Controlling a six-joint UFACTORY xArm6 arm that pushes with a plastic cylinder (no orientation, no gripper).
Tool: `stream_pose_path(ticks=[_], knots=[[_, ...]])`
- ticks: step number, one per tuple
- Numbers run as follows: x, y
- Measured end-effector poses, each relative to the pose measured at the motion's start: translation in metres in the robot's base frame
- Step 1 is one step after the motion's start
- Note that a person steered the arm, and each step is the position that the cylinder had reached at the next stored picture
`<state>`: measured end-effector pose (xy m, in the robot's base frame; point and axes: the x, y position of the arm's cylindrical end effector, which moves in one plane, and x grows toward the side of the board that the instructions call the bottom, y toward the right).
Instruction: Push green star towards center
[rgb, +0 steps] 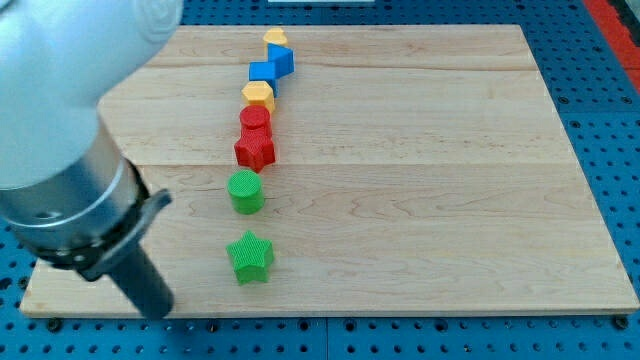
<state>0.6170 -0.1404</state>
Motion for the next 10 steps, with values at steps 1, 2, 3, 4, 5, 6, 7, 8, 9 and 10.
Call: stream_pose_path(ticks=[1,2,3,4,5,6,7,8,9,10], knots=[[-0.018,0.108],[-0.052,0.130],[-0.039,0.189],[-0.019,0.152],[0.000,0.113],[-0.011,0.041],[-0.060,0.079],[-0.077,0.154],[-0.109,0.178],[-0.081,0.182]])
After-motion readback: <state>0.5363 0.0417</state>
